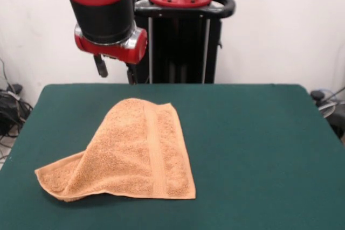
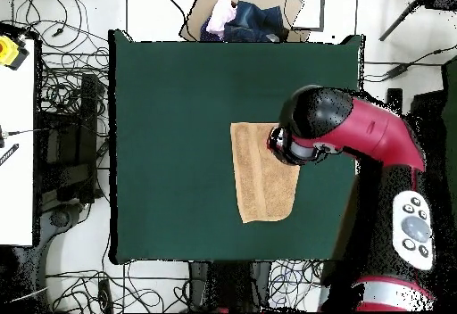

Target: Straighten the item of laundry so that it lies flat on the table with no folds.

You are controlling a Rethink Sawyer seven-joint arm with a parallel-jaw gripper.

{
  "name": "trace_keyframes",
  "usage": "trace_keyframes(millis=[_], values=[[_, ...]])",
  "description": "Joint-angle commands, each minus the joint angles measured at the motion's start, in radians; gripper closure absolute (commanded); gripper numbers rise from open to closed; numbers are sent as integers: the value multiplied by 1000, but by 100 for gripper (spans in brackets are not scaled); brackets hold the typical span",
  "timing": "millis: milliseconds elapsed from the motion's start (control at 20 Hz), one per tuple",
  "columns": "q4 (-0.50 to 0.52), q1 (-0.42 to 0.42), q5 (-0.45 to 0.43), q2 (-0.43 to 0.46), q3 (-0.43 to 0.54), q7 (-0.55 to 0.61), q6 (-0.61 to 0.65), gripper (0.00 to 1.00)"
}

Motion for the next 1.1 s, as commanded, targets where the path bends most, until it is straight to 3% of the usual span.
trace_keyframes(millis=[50, 400, 700, 1100], values=[[197, -26, -6, -24, 145, -136, -97, 0], [202, -60, -25, 32, 158, -92, -161, 0], [83, -39, -81, 97, 128, -60, 111, 0], [11, -183, -84, 47, 217, -273, 404, 0]])
